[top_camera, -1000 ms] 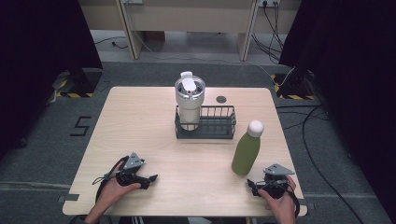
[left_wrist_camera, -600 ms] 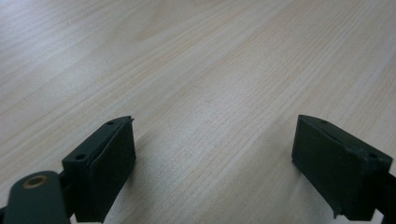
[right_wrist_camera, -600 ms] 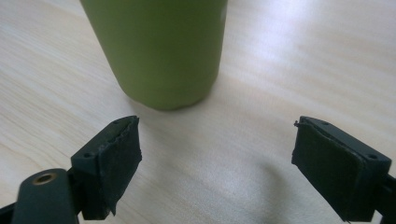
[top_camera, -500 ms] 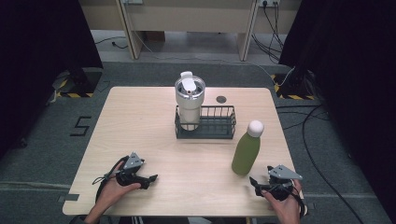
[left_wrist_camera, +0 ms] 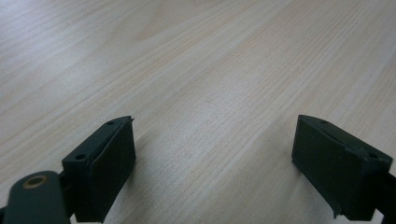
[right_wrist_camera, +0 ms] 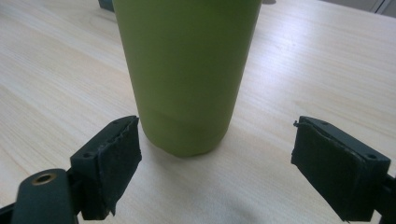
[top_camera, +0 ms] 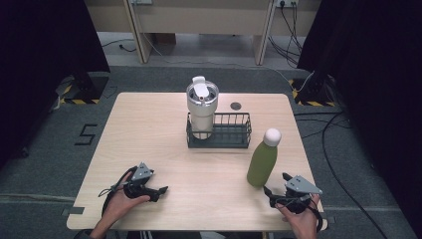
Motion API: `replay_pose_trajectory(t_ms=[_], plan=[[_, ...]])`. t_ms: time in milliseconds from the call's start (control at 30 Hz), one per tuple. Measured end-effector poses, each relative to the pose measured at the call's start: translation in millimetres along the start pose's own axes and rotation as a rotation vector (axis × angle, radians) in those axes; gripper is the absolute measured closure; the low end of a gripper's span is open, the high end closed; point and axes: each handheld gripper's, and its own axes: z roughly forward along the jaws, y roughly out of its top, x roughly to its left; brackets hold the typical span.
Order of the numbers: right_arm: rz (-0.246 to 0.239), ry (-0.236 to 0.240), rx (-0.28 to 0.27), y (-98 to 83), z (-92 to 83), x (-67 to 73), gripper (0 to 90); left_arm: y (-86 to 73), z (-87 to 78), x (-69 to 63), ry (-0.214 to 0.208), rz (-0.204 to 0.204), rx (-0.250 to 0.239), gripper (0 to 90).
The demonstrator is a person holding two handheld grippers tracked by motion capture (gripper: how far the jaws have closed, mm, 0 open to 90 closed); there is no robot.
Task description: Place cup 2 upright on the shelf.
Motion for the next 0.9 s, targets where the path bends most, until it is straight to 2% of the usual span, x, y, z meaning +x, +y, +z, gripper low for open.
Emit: replay_pose_trajectory(t_ms=[567, 767, 900], plan=[[-0.025, 0.007, -0.1, 11.1, 3.4, 4.3, 15.9, 0.0, 0.0, 0.1, -0.001, 0.0, 0.001, 12.8], [-0.032, 0.015, -0.145, 16.7, 6.0, 6.0, 16.6, 0.0, 0.0, 0.1, -0.001, 0.0, 0.001, 12.8], [-0.026, 0.029, -0.156, 17.3, 7.7, 6.7, 16.6, 0.0, 0.0, 0.1, -0.001, 0.0, 0.001, 12.8]])
